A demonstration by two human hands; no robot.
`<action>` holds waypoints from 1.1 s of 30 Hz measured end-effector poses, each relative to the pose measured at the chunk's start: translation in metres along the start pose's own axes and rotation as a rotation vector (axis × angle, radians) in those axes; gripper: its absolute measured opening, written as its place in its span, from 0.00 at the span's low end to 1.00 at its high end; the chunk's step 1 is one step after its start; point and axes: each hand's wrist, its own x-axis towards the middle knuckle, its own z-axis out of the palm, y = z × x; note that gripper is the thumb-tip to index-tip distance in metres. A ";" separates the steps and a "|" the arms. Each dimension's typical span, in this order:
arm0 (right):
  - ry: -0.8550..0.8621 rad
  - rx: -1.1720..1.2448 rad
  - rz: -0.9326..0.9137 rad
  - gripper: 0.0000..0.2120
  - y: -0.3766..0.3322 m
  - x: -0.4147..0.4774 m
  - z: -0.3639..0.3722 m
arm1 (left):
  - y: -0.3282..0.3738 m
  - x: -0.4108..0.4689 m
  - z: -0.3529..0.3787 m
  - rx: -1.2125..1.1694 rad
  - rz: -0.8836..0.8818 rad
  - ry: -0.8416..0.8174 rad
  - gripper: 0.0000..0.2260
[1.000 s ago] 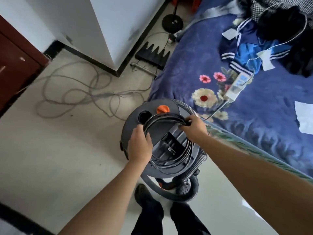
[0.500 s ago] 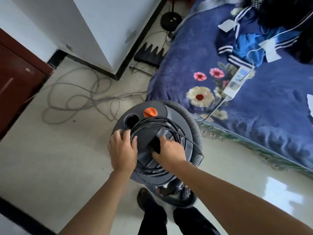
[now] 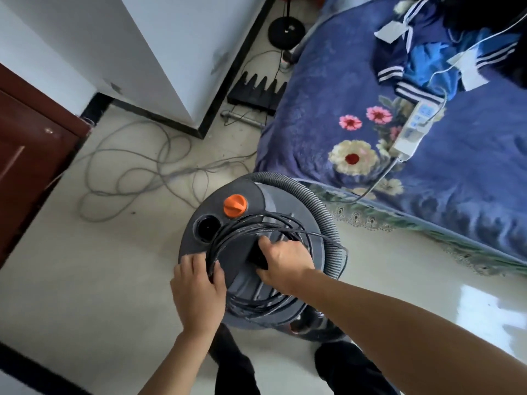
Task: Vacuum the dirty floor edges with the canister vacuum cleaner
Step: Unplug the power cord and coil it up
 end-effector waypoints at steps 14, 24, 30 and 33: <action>-0.040 -0.176 -0.165 0.26 -0.136 0.098 -0.005 | -0.132 0.046 -0.062 -0.057 -0.240 -0.061 0.10; -0.029 -0.307 -0.420 0.25 -0.250 0.163 -0.001 | -0.217 0.028 -0.090 -0.045 -0.575 0.017 0.11; -0.115 -0.313 -0.500 0.27 -0.284 0.181 0.010 | -0.230 0.011 -0.105 -0.098 -0.693 -0.068 0.18; -0.106 -0.341 -0.499 0.27 -0.282 0.180 0.012 | -0.239 0.013 -0.117 -0.114 -0.660 -0.151 0.20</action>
